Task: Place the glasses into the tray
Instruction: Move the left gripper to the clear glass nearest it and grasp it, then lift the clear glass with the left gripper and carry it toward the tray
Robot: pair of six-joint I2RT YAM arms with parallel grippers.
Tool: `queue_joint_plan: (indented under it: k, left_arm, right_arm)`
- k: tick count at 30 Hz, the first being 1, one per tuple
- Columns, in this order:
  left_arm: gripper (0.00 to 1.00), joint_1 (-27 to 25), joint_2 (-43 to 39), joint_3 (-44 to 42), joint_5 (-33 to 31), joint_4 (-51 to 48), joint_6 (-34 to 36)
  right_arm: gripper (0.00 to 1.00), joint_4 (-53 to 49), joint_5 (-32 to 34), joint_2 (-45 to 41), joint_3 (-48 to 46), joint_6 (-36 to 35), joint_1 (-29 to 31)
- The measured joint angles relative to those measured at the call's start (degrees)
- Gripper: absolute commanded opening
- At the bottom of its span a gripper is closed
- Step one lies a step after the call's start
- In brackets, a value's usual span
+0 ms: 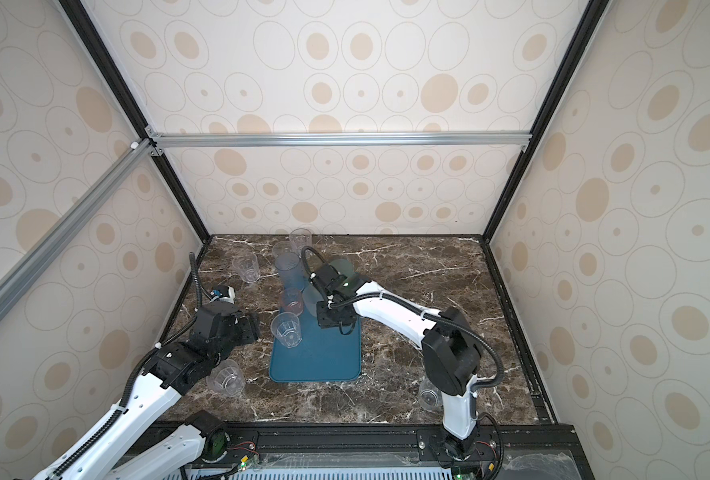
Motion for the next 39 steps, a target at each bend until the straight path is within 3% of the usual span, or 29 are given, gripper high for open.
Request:
queue_joint_plan:
  k: [3, 8, 20, 27, 39]
  left_arm:
    - [0.65, -0.02, 1.05, -0.22, 0.11, 0.9, -1.22]
    - [0.63, -0.2, 1.42, -0.22, -2.38, 0.31, -4.31]
    - [0.63, -0.83, -0.63, -0.2, -8.07, -14.38, -18.56]
    - [0.66, -0.83, -2.19, -0.68, -6.32, -20.94, -26.43]
    - [0.65, -0.83, 2.16, -1.6, -1.11, -22.45, -28.39]
  right_arm:
    - [0.41, 0.37, -1.03, -2.49, -1.01, -1.07, -2.23]
    - [0.41, 3.1, -4.98, -3.85, -4.81, -0.72, -0.72]
    - [0.41, 5.73, -6.82, -1.95, -3.85, -0.76, 0.59]
    - [0.41, 6.23, -6.73, -1.6, -3.69, -1.18, 0.59]
    - [0.41, 7.87, -4.44, -1.62, -7.72, -1.16, 0.59]
